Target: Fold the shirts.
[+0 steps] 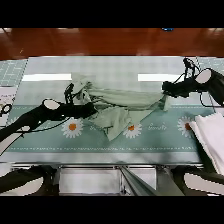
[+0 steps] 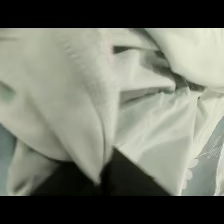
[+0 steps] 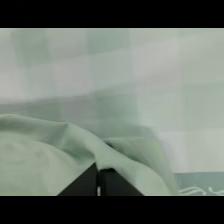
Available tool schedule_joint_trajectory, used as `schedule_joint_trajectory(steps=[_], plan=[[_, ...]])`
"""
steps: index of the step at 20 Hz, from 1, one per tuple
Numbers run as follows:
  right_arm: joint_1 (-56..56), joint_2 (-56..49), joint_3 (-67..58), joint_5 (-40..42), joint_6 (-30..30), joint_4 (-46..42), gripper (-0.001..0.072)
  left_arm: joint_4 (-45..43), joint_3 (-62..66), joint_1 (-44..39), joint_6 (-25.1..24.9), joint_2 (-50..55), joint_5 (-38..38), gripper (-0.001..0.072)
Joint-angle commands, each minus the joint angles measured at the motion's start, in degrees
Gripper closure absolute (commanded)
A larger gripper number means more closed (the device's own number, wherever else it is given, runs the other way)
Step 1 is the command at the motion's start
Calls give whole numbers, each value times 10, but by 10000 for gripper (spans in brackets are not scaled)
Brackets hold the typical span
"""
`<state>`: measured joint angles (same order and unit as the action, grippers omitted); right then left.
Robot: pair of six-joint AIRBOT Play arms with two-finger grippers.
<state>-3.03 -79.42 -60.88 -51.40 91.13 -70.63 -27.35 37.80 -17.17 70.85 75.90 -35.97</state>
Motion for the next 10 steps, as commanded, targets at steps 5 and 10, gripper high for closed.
schedule_joint_trajectory(steps=[5, 10], plan=[[-18, 29, -38, -63, -20, 15, 686, 3, 168, 150, -33, -23, -205, 686], [-20, 113, -193, -104, -48, 15, 687, 4, 371, 328, -16, -137, -266, 686]])
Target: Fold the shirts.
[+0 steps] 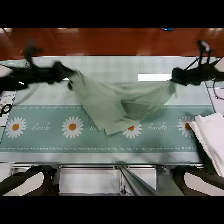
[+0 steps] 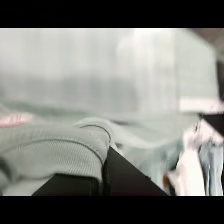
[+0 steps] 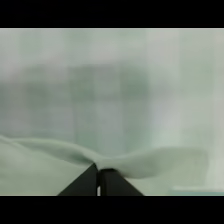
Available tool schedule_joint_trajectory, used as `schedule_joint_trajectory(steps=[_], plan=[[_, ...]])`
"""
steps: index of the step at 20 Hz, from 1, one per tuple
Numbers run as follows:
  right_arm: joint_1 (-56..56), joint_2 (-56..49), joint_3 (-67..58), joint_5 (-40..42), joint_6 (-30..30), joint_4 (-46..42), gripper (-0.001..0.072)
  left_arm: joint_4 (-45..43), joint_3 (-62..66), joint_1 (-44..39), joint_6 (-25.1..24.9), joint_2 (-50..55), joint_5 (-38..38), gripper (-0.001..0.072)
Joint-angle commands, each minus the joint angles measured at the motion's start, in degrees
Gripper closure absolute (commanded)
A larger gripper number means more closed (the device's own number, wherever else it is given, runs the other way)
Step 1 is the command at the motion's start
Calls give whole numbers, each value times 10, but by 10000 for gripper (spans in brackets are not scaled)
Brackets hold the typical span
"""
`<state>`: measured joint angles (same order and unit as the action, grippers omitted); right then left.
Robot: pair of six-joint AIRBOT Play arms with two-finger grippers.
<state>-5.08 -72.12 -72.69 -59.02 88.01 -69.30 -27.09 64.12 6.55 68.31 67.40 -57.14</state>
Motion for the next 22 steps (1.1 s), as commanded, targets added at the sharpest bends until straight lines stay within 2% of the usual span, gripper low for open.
schedule_joint_trajectory(steps=[1, 8, 14, 17, 20, 22], plan=[[8, 58, -113, -33, -20, 1, 687, 2, 157, 118, 20, -66, -62, 686], [38, 201, -279, -64, -45, -4, 687, 1, 419, 224, 45, -135, -72, 686], [38, 329, -283, -71, -49, -34, 687, -13, 440, 232, 45, -234, -106, 686], [38, 367, -282, -88, -49, -40, 687, -108, 440, 165, 72, -284, -118, 686], [38, 385, -282, -130, -48, -47, 687, -252, 426, 77, 118, -332, -162, 686], [38, 387, -282, -153, -47, -47, 686, -344, 393, 48, 156, -363, -193, 686]])
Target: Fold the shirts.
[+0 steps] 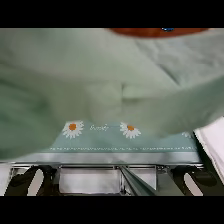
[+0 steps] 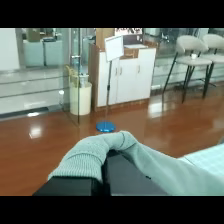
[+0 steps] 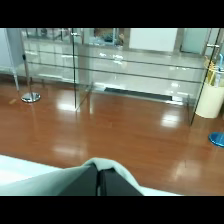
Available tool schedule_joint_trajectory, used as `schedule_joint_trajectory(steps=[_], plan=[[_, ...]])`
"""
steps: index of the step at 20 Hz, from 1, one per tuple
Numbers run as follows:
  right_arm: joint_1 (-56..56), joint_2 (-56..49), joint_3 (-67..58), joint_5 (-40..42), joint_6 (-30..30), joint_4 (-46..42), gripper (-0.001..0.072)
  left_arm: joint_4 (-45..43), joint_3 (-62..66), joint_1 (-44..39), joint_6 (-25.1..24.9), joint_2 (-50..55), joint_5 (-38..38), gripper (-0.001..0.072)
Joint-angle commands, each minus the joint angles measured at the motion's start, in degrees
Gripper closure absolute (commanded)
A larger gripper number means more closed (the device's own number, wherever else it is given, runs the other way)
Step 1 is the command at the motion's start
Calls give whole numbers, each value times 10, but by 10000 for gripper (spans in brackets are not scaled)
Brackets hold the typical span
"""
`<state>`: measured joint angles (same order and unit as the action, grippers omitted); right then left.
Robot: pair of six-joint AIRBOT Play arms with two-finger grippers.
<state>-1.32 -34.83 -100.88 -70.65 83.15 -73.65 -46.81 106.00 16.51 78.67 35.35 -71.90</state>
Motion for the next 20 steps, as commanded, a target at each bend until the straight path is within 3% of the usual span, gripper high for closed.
schedule_joint_trajectory(steps=[1, 4, 7, 10, 13, 17, 20], plan=[[1, 14, 2, -40, 1, -8, 687, -170, -49, -56, 63, -53, -67, 686], [1, 7, 29, -38, 8, -9, 687, -155, -158, -56, 76, -67, -114, 686], [1, -26, 89, -32, 8, -1, 687, -129, -307, -56, 73, -57, -90, 686], [1, -110, 159, 0, -5, 17, 687, -73, -476, -56, 41, -16, 16, 686], [1, -246, 191, 46, -24, 51, 687, 12, -595, -56, -9, 77, 173, 685], [1, -450, 190, 183, -64, 158, 687, 146, -591, -56, -109, 271, 292, 685], [1, -580, 148, 249, -87, 283, 687, 194, -514, -56, -131, 410, 296, 685]])
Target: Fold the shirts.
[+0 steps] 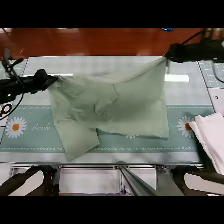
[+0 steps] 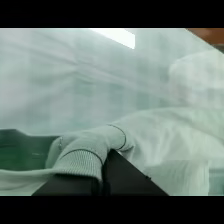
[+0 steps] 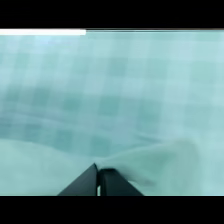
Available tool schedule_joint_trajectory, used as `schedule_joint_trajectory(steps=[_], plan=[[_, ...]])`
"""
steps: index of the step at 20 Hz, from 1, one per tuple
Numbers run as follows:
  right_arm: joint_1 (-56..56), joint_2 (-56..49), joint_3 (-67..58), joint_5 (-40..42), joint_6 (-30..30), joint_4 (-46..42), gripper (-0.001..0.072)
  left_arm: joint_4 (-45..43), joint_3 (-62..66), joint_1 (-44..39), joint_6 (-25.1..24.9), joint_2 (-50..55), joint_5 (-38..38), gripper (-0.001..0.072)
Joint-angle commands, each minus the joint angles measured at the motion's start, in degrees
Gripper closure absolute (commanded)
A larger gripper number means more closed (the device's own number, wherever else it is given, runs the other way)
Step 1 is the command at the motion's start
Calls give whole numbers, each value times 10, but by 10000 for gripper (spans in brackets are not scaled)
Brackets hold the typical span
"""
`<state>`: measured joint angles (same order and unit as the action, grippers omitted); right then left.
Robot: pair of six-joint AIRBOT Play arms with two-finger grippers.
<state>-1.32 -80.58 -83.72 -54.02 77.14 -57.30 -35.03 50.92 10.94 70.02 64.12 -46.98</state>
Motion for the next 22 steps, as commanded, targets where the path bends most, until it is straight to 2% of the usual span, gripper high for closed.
schedule_joint_trajectory(steps=[1, 2, 3, 4, 5, 7, 9, 11, 12, 15, 17, 19, 22], plan=[[1, -159, -42, 87, -24, 154, 686, 77, 63, 0, -44, 161, 43, 685], [1, -192, -59, 87, -21, 196, 614, 76, 83, 0, -44, 190, 43, 685], [-2, -214, -68, 86, -19, 236, 402, 76, 100, 3, -34, 212, 41, 633], [-8, -226, -69, 81, -25, 266, 300, 76, 113, 7, -16, 226, 33, 392], [-17, -228, -69, 70, -24, 266, 299, 72, 126, 19, -15, 231, 7, 202], [-55, -218, -69, 10, -24, 250, 299, 10, 158, 69, 1, 227, -70, 198], [-113, -196, -68, -89, -24, 214, 299, -89, 182, 141, 62, 214, -163, 199], [-170, -157, -42, -163, -3, 170, 300, -120, 169, 218, 52, 184, -230, 200], [-191, -126, -2, -163, -3, 162, 300, -115, 151, 255, 30, 164, -251, 200], [-235, -1, 205, -90, -29, 160, 299, -115, 30, 338, -7, 99, -281, 199], [-249, 80, 344, -46, -60, 175, 300, -114, -67, 369, -14, 85, -296, 198], [-250, 146, 442, -19, -76, 186, 300, -109, -128, 377, -23, 89, -289, 197], [-250, 209, 510, -33, -87, 192, 299, -111, -160, 370, -33, 92, -269, 198]])
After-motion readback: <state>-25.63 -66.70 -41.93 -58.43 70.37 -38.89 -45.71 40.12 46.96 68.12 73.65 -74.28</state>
